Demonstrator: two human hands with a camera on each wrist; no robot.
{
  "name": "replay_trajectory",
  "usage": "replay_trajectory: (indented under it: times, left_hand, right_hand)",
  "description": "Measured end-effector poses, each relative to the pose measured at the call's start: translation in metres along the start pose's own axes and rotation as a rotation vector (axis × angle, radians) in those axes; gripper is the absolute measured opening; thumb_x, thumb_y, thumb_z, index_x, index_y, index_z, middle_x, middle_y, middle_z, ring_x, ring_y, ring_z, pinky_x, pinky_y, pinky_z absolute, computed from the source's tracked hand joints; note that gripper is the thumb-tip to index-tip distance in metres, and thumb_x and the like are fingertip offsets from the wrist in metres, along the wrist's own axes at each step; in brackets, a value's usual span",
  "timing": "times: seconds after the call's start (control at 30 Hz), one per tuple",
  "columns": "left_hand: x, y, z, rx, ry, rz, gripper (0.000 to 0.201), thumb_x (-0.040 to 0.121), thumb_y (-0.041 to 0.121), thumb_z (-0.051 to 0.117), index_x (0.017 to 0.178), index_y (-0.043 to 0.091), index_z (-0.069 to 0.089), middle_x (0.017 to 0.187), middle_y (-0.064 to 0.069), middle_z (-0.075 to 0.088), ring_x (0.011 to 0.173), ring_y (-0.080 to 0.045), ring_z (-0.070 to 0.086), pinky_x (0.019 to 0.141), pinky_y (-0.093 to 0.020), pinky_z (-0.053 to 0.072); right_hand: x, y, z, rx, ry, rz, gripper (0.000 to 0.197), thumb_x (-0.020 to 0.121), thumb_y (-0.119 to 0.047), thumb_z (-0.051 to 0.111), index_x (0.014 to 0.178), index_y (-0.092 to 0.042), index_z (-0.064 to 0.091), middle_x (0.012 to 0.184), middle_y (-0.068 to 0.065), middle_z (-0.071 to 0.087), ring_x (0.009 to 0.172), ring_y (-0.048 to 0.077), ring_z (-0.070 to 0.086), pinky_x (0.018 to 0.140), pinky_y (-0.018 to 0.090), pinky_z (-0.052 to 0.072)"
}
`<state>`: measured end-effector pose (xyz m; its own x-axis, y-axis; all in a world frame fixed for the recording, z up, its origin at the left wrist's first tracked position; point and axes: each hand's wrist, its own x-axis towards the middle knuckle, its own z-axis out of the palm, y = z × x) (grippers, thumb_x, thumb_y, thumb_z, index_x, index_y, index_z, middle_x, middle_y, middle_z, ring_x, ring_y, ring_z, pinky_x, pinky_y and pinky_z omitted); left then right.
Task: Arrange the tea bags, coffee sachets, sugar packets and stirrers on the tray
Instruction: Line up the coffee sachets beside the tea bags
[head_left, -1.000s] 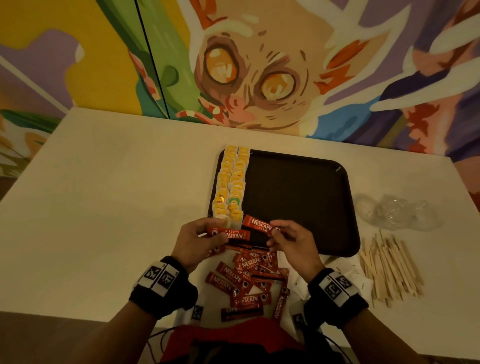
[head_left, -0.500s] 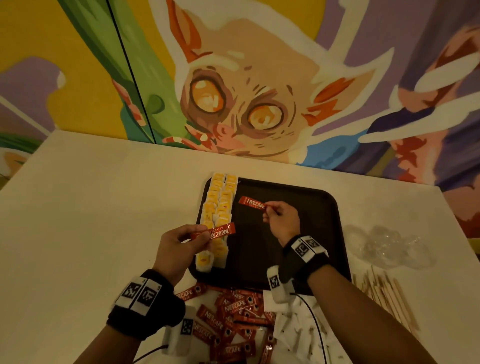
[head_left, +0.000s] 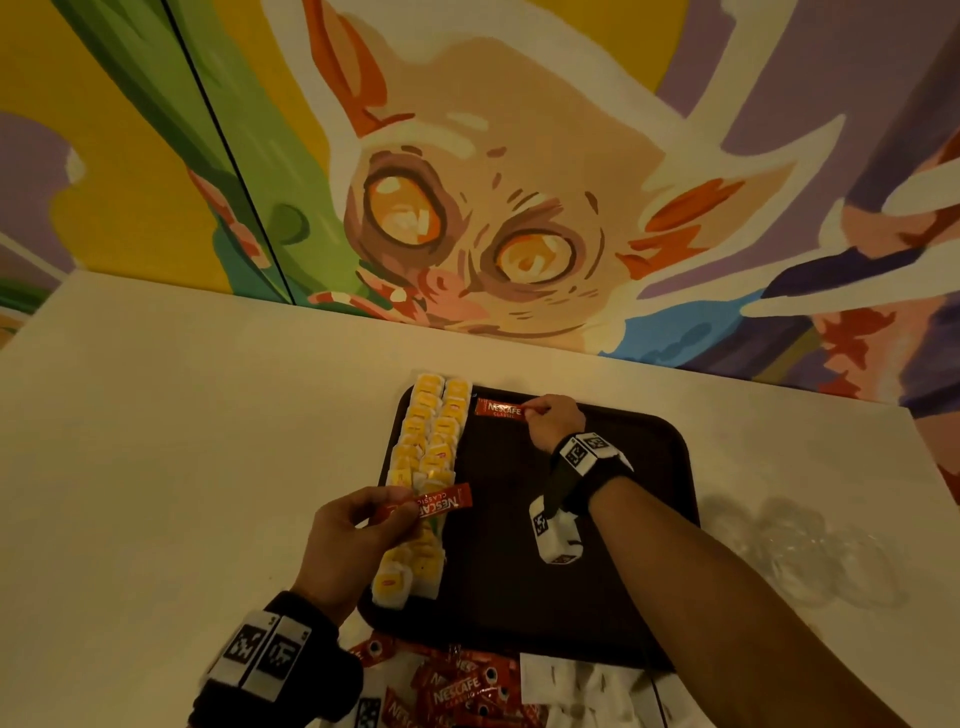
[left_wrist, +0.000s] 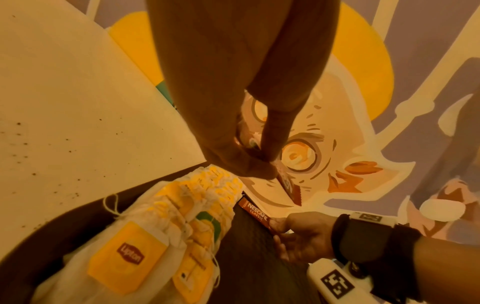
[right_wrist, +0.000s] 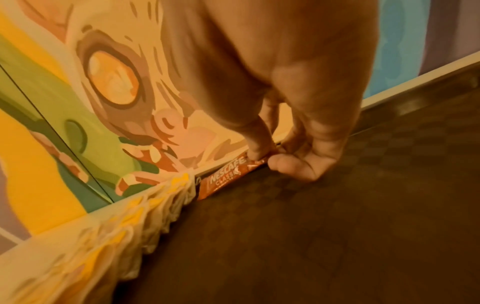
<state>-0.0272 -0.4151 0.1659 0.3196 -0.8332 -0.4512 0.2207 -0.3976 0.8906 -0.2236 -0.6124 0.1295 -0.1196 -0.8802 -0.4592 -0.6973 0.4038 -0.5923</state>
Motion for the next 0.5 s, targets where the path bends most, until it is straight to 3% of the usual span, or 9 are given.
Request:
replay_trajectory:
  times: [0.17, 0.3, 0.43, 0.5]
  left_hand:
    - [0.004, 0.001, 0.003, -0.013, -0.008, -0.009, 0.011, 0.082, 0.002, 0.071, 0.093, 0.002, 0.073, 0.089, -0.010, 0.073, 0.077, -0.023, 0.072, 0.066, -0.024, 0.058]
    - [0.006, 0.001, 0.003, 0.009, -0.015, -0.007, 0.012, 0.082, 0.003, 0.071, 0.093, 0.003, 0.073, 0.090, -0.009, 0.074, 0.078, -0.022, 0.072, 0.068, -0.026, 0.058]
    - [0.007, 0.001, -0.001, 0.043, -0.030, 0.005, 0.012, 0.082, 0.005, 0.071, 0.094, 0.004, 0.073, 0.090, -0.008, 0.074, 0.079, -0.021, 0.073, 0.067, -0.025, 0.058]
    - [0.007, 0.000, -0.002, 0.034, -0.034, 0.002, 0.013, 0.082, 0.003, 0.070, 0.095, 0.003, 0.073, 0.090, -0.009, 0.074, 0.078, -0.023, 0.073, 0.066, -0.024, 0.057]
  right_hand:
    - [0.011, -0.001, 0.009, 0.024, 0.027, 0.053, 0.022, 0.091, -0.022, 0.068, 0.110, -0.011, 0.071, 0.116, 0.010, 0.067, 0.112, 0.027, 0.061, 0.099, 0.035, 0.049]
    - [0.015, 0.002, 0.023, 0.133, 0.097, 0.089, 0.024, 0.079, -0.026, 0.080, 0.089, -0.019, 0.058, 0.106, 0.014, 0.067, 0.096, 0.030, 0.069, 0.085, 0.042, 0.058]
    - [0.012, 0.002, 0.026, 0.198, 0.171, 0.096, 0.033, 0.080, -0.021, 0.079, 0.100, -0.012, 0.055, 0.110, 0.016, 0.064, 0.091, 0.029, 0.069, 0.084, 0.040, 0.058]
    - [0.009, 0.003, 0.026, 0.179, 0.204, 0.058, 0.034, 0.082, -0.019, 0.077, 0.107, -0.007, 0.057, 0.113, 0.015, 0.063, 0.100, 0.028, 0.065, 0.084, 0.029, 0.053]
